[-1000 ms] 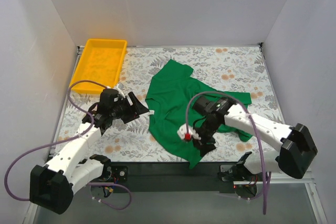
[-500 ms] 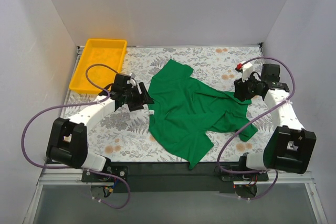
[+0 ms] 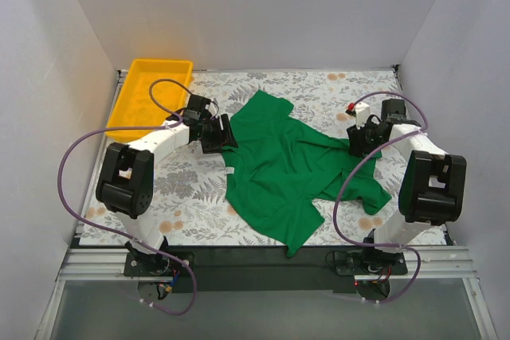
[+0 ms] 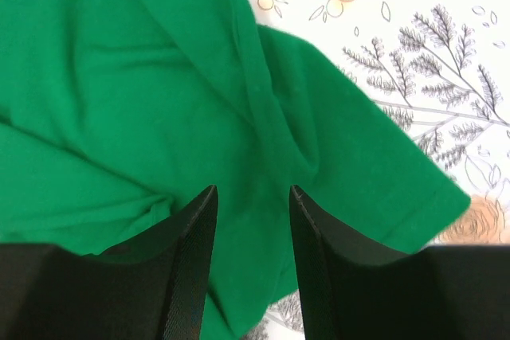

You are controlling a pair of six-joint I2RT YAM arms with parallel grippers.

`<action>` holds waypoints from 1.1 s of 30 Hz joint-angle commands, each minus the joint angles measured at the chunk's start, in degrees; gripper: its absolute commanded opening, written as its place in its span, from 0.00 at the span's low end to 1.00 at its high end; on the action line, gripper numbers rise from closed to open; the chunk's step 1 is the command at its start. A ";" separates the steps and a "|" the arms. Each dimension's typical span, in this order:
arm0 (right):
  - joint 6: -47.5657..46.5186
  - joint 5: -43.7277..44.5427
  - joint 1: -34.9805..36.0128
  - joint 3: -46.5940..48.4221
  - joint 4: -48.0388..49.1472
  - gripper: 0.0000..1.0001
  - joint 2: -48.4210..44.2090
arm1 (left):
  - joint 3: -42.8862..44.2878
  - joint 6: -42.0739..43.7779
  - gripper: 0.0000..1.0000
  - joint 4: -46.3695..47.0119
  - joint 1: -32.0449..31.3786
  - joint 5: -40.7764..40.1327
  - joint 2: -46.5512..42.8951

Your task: Fold and stack the t-shirts

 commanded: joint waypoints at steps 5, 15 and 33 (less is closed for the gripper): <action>0.98 6.63 1.18 6.03 5.36 0.40 5.66 | -2.20 2.46 0.60 -1.08 0.33 -0.34 -6.90; 4.84 6.27 2.24 15.25 6.59 0.01 12.69 | -12.83 0.44 0.60 -0.82 0.24 1.07 -21.82; 20.79 13.03 5.22 31.38 19.62 0.71 19.65 | -18.38 -4.83 0.61 -4.25 0.24 -0.07 -36.35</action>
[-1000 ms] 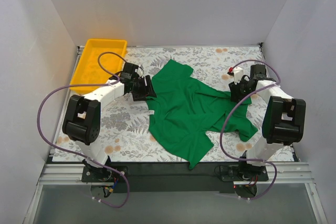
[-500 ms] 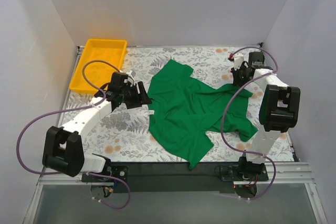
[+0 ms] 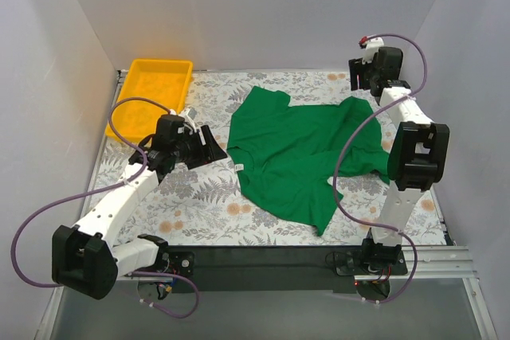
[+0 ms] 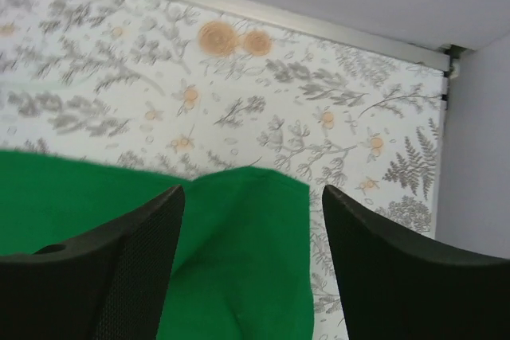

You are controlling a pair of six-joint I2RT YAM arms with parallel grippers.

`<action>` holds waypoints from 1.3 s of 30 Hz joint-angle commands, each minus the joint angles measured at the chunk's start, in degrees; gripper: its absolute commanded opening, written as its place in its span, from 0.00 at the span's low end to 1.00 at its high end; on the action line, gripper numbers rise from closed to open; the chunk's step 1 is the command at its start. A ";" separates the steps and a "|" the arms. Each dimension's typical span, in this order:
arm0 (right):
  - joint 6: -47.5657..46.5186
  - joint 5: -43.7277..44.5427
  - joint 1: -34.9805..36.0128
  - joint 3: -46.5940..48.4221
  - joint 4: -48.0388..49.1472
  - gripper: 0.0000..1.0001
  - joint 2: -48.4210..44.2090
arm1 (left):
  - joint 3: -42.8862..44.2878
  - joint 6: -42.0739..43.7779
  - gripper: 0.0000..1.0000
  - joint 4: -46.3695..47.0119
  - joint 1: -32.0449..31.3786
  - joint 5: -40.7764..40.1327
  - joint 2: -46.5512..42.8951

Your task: Fold and stack the t-shirts

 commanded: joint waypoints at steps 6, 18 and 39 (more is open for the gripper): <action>-54.42 -44.47 1.40 -25.21 -36.17 0.79 -23.85 | -4.84 -2.17 0.61 2.32 0.24 3.37 -3.81; -68.84 -37.40 18.88 -52.41 -46.52 0.78 -50.78 | -17.23 -13.59 0.60 9.79 -0.90 15.33 -12.68; -28.22 -33.35 9.58 -50.66 -22.35 0.74 -50.96 | -21.20 -22.30 0.58 15.33 -12.07 3.73 -3.29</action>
